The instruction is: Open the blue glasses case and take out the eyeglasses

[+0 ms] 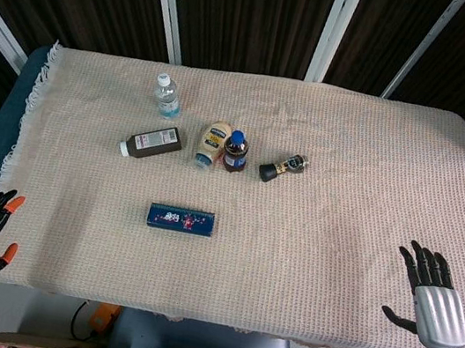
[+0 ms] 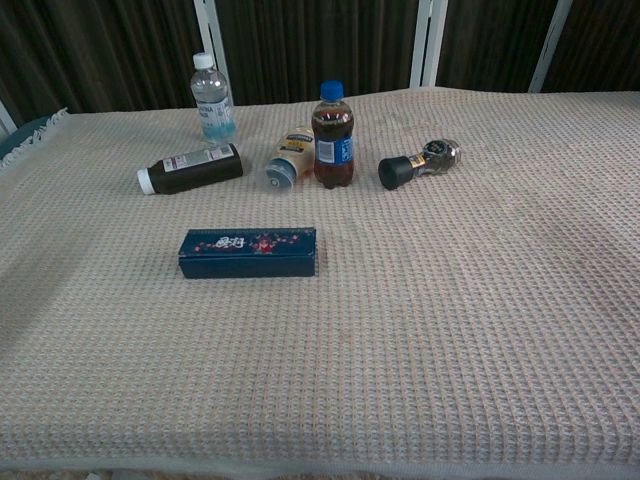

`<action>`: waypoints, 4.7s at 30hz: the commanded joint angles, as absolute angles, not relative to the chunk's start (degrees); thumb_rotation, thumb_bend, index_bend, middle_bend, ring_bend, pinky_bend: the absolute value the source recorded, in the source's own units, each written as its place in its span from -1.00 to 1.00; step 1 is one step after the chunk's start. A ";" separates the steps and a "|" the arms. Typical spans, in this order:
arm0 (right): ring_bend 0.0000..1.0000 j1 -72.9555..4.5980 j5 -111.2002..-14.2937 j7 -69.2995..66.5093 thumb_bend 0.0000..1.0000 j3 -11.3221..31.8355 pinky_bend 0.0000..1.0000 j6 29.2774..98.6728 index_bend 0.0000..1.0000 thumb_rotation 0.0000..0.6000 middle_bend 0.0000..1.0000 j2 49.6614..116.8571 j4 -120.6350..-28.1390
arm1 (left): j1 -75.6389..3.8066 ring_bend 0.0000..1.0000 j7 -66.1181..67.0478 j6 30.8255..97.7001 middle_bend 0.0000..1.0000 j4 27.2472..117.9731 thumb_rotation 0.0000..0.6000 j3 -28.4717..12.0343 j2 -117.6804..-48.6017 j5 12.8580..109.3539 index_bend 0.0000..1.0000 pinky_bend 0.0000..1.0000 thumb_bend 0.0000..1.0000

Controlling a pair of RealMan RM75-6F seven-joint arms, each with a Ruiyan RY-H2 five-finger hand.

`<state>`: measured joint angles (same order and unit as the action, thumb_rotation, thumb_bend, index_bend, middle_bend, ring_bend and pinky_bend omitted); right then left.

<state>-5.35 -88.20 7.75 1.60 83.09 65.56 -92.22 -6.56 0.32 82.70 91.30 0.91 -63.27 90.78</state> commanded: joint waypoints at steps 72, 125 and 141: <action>-1.00 -5.33 -88.71 -0.55 -0.63 1.37 -1.00 82.79 -1.00 1.00 -1.00 61.68 -92.80 | -39.14 -1.00 27.38 59.26 -1.00 74.90 1.00 -13.99 -107.41 65.66 -0.01 -1.00 -0.21; -1.00 -5.89 -90.83 0.33 -0.63 0.02 -1.00 81.56 -1.00 1.00 -1.00 62.02 -93.24 | -38.73 -1.00 30.57 62.39 -0.99 80.83 1.00 -10.34 -97.33 62.78 -0.25 -1.00 0.40; -1.00 -5.81 -90.99 0.42 -0.63 -0.12 -1.00 81.86 -1.00 1.00 -1.00 61.96 -93.39 | -34.67 -1.00 28.79 64.02 -1.00 82.80 1.00 -4.21 -92.91 67.27 -0.11 -1.00 0.50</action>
<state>-5.81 -91.00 0.42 -0.11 81.86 61.96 -93.39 -35.12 28.82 63.67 82.27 -4.72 -93.43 66.83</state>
